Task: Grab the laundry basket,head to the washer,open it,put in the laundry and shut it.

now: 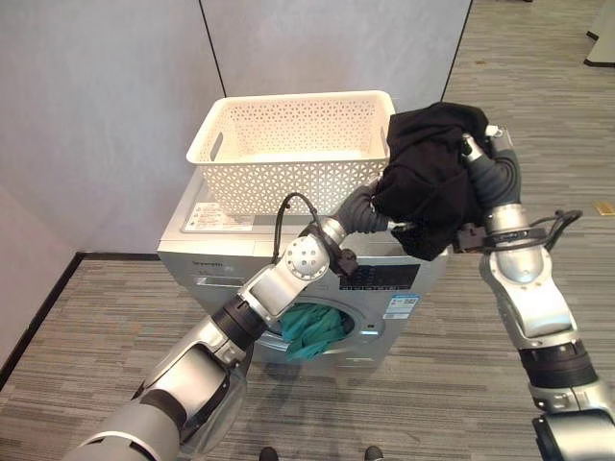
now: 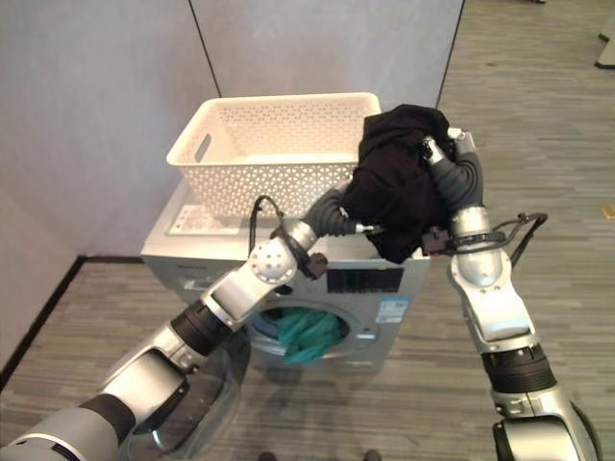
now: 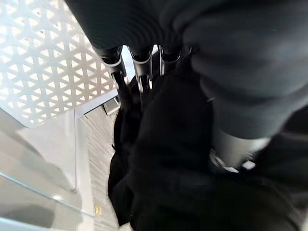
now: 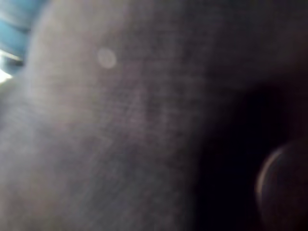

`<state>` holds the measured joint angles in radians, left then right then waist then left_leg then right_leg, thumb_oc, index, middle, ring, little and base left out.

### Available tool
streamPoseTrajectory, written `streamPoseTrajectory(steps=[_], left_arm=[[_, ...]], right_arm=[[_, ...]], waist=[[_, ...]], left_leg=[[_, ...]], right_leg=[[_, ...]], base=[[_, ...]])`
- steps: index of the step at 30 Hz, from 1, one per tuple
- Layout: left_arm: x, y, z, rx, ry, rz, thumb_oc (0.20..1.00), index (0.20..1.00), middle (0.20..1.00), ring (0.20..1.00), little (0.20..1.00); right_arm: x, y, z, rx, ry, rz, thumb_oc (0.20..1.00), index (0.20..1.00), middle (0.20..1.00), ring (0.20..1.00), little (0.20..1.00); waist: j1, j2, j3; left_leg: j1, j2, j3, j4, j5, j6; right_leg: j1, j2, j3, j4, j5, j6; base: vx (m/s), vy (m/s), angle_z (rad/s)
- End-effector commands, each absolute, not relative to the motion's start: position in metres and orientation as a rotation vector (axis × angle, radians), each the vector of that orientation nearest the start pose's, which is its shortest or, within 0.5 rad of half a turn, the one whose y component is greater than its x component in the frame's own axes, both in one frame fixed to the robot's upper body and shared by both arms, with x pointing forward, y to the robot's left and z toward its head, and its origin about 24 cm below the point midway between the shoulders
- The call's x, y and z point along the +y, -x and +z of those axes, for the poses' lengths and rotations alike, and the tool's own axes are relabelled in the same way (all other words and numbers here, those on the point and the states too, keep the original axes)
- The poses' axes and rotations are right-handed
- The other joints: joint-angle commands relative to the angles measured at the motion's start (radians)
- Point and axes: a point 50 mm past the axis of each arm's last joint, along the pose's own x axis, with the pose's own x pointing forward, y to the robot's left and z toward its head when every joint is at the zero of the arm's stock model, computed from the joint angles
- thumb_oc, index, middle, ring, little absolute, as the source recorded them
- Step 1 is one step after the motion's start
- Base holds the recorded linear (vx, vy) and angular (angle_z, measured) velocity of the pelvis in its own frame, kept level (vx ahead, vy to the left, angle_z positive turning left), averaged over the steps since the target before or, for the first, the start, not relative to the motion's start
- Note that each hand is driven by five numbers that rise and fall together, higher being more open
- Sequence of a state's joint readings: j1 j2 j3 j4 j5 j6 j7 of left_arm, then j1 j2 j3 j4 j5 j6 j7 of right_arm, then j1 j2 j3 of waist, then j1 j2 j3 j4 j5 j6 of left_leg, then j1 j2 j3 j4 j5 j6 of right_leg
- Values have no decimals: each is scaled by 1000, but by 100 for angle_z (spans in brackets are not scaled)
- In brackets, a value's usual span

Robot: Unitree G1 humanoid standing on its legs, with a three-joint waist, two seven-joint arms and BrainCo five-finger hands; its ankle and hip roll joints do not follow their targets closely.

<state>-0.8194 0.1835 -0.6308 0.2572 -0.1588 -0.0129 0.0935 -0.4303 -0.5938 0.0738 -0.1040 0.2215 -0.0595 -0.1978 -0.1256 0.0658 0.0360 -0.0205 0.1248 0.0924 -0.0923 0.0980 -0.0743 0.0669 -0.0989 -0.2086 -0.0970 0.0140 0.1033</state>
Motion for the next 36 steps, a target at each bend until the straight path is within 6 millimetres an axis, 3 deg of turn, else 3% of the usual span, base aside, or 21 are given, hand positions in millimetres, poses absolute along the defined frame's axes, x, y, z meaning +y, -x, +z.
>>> streamPoseTrajectory(steps=[1,9,10,11,12,13,14,20,21,29,33,34,36], left_arm=[[-17,-332,209,-532,-214,-572,200,200,200,200,200],[3,-331,190,-470,-86,-489,200,200,200,200,200],[6,-330,185,-451,-67,-479,200,200,200,200,200],[7,-330,184,-449,-67,-480,200,200,200,200,200],[9,-328,179,-436,-58,-482,200,200,200,200,200],[14,-327,175,-428,-46,-470,200,200,200,200,200],[22,-324,167,-409,-33,-463,200,200,200,200,200],[38,-318,149,-363,-17,-445,200,200,200,200,200],[43,-316,144,-349,6,-433,200,200,200,200,200],[56,-321,150,-389,31,-348,200,200,200,200,200],[71,-320,145,-392,48,-278,200,200,200,200,200],[71,-320,144,-392,48,-278,200,200,200,200,200],[81,-316,140,-392,45,-263,200,200,200,200,200]], right_arm=[[-196,-290,241,-766,244,-56,200,200,200,200,200],[-193,-286,215,-685,198,-50,200,200,200,200,200],[-194,-285,210,-665,190,-52,263,263,263,263,263],[-195,-285,209,-663,189,-52,263,263,263,263,263],[-196,-283,205,-649,183,-53,602,602,602,602,602],[-200,-281,201,-633,176,-62,846,846,846,846,846],[-209,-277,192,-599,175,-87,1000,1000,1000,1000,1000],[-241,-263,176,-537,183,-215,1000,1000,1000,1000,1000],[-255,-258,170,-505,213,-280,1000,1000,1000,1000,1000],[-301,-242,158,-419,391,-514,1000,1000,1000,1000,1000],[-331,-221,114,-200,510,-639,1000,1000,1000,1000,1000],[-331,-221,114,-199,510,-639,1000,1000,1000,1000,1000],[-346,-205,84,-40,576,-693,1000,1000,1000,1000,1000]], waist=[[2,-35,-22],[-3,-47,-16],[-4,-49,-15],[-4,-50,-17],[-5,-52,-17],[-7,-55,-14],[-12,-59,-12],[-22,-69,-17],[-32,-72,-18],[-59,-78,-26],[-68,-78,-27],[-68,-78,-27],[-69,-79,-25]], left_leg=[[63,32,-24,5,-111,-31],[61,36,-15,5,-109,-29],[61,36,-13,5,-110,-28],[61,36,-13,5,-110,-28],[61,37,-11,5,-111,-28],[62,38,-9,5,-111,-27],[62,39,-6,5,-112,-26],[65,39,5,5,-117,-24],[68,39,11,5,-121,-23],[80,40,36,5,-130,-21],[87,41,48,5,-135,-20],[87,41,49,5,-135,-20],[87,40,49,5,-135,-19]], right_leg=[[30,16,-20,10,-119,-5],[24,17,-15,10,-112,-4],[22,17,-13,10,-112,-4],[22,17,-13,10,-112,-4],[21,17,-12,10,-111,-3],[21,18,-11,10,-110,-3],[20,17,-9,10,-110,-3],[18,17,-2,10,-108,0],[17,16,2,10,-108,2],[11,16,27,10,-100,6],[9,16,36,10,-100,10],[9,16,37,10,-100,10],[8,14,37,10,-99,12]], base=[[-9,-4,3],[-4,-2,1],[0,0,0],[0,0,0],[0,0,0],[0,0,0],[0,0,0],[-1,2,-2],[0,0,0],[3,-2,-9],[10,-5,-16],[10,-3,-10],[5,-3,-3]])
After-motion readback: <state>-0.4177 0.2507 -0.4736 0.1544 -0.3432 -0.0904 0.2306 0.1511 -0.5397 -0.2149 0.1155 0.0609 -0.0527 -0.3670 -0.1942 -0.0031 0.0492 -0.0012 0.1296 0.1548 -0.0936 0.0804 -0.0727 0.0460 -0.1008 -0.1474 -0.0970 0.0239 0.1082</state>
